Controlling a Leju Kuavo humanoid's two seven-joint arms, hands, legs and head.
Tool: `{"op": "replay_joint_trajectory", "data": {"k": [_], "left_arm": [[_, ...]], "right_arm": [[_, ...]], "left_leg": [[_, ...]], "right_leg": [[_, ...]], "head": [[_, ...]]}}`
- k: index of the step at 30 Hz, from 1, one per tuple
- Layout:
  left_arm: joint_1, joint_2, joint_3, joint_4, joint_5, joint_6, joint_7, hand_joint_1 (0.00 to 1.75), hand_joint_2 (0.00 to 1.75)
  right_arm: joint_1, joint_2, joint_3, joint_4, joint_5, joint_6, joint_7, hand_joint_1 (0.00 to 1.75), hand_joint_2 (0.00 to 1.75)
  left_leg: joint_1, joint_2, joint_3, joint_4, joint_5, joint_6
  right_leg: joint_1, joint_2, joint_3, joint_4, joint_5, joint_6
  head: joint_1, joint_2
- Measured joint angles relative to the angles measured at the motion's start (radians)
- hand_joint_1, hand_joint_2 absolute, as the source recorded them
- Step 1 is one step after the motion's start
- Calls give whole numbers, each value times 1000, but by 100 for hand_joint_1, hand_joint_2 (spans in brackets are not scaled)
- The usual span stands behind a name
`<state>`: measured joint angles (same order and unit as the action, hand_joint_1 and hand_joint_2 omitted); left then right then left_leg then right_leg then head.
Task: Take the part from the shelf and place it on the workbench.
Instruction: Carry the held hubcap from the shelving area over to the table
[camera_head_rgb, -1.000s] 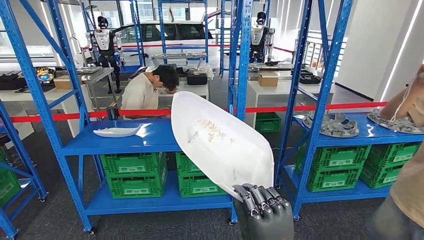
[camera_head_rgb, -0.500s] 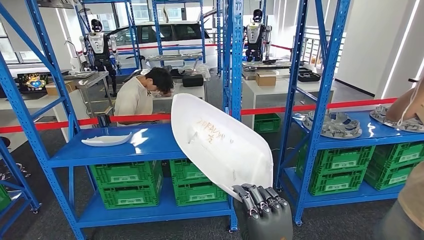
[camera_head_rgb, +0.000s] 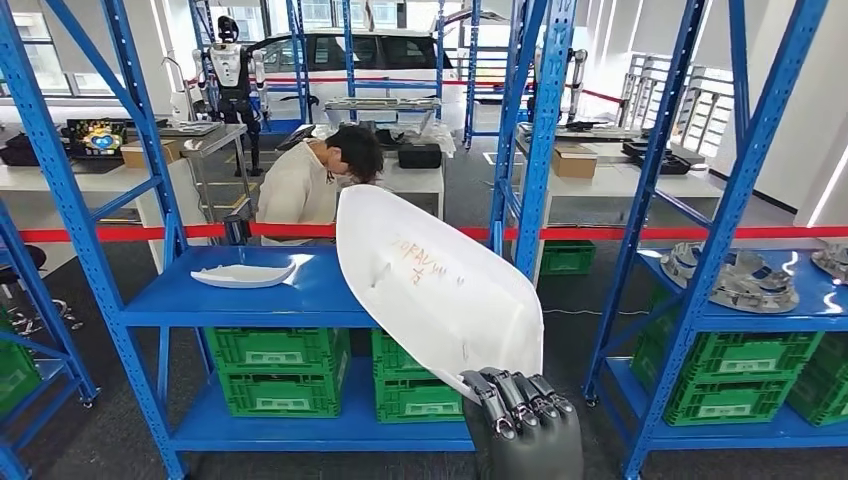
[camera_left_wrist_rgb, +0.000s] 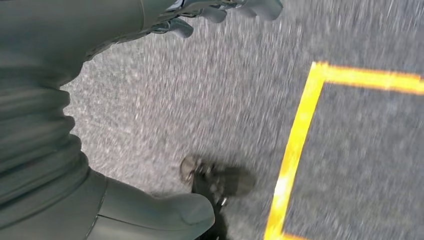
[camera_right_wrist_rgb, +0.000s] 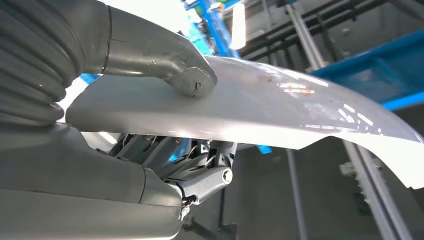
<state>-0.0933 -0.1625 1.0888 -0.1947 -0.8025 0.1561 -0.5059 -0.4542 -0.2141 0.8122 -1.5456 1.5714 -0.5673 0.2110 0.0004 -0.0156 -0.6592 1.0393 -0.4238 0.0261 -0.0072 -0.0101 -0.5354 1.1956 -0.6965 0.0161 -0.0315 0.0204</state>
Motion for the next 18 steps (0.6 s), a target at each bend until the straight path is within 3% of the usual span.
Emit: {"op": "replay_joint_trajectory", "data": {"k": [1, 2, 3, 5, 7, 9, 10, 12, 13, 15, 17, 18], "left_arm": [[-1, 0, 0, 0, 1, 9, 3, 0, 175], [-1, 0, 0, 0, 2, 15, 6, 0, 175], [0, 0, 1, 0, 3, 18, 8, 0, 175], [0, -2, 2, 0, 3, 20, 10, 0, 175], [-2, -6, 3, 1, 2, 21, 11, 0, 175], [-5, -8, 3, 1, 2, 22, 12, 0, 175], [-5, -7, 3, 1, 1, 23, 13, 0, 175], [-3, -7, 3, 1, -2, 29, 19, 0, 175], [-4, -7, 4, 1, -3, 33, 22, 0, 175], [-8, -8, 4, 1, -4, 39, 26, 0, 175], [-10, -8, 4, 1, -4, 40, 26, 0, 175], [-10, -8, 4, 1, -4, 39, 25, 0, 175]], "right_arm": [[2, 0, 0, 1, 0, 0, -5, 175, 175], [4, 0, 0, 3, 0, 0, -8, 175, 175], [6, 0, 0, 4, 0, 0, -10, 175, 175], [5, 0, -2, 5, 0, 1, -14, 175, 175], [3, 1, -4, 5, 0, 1, -15, 175, 175], [1, 2, -6, 6, 0, 1, -16, 175, 175], [0, 3, -9, 6, 0, 2, -15, 175, 175], [-1, 8, -13, 6, 0, 1, -14, 175, 175], [-2, 10, -15, 6, 0, 1, -13, 175, 175], [-2, 12, -16, 6, 0, 1, -12, 175, 175], [1, 13, -16, 6, 0, 3, -14, 175, 175], [1, 13, -16, 6, 0, 4, -15, 175, 175]], "left_leg": [[-1, -8, 7, 0, -8, 2], [-3, -18, 16, 0, -16, 3], [-4, -27, 27, 0, -23, 3], [-7, -46, 50, 0, -39, 2], [-7, -64, 62, 3, -51, -6], [-1, -79, 60, 3, -55, -19], [1, -86, 58, 1, -55, -26], [2, -67, 53, 12, -64, -38], [0, -45, 41, 41, -80, -43], [3, -4, -15, 154, -134, -54], [12, 6, -73, 258, -165, -65], [16, 9, -79, 264, -155, -70]], "right_leg": [[0, 2, -57, 71, -10, 0], [0, 3, -103, 114, 1, 0], [0, 4, -131, 116, 32, -2], [2, 17, -127, 11, 143, -10], [4, 51, -98, -105, 217, -21], [8, 70, -86, -145, 226, -28], [8, 66, -82, -153, 225, -29], [5, 51, -69, -166, 227, -38], [2, 42, -61, -173, 227, -42], [0, 20, -48, -178, 222, -50], [-1, -1, -42, -178, 215, -50], [-2, -11, -39, -177, 212, -48]], "head": [[1, 0], [1, 0], [2, 0], [2, 0], [1, 0], [1, 0], [2, 0], [1, 0], [1, 0], [-1, 0], [-1, 0], [-1, 0]]}}
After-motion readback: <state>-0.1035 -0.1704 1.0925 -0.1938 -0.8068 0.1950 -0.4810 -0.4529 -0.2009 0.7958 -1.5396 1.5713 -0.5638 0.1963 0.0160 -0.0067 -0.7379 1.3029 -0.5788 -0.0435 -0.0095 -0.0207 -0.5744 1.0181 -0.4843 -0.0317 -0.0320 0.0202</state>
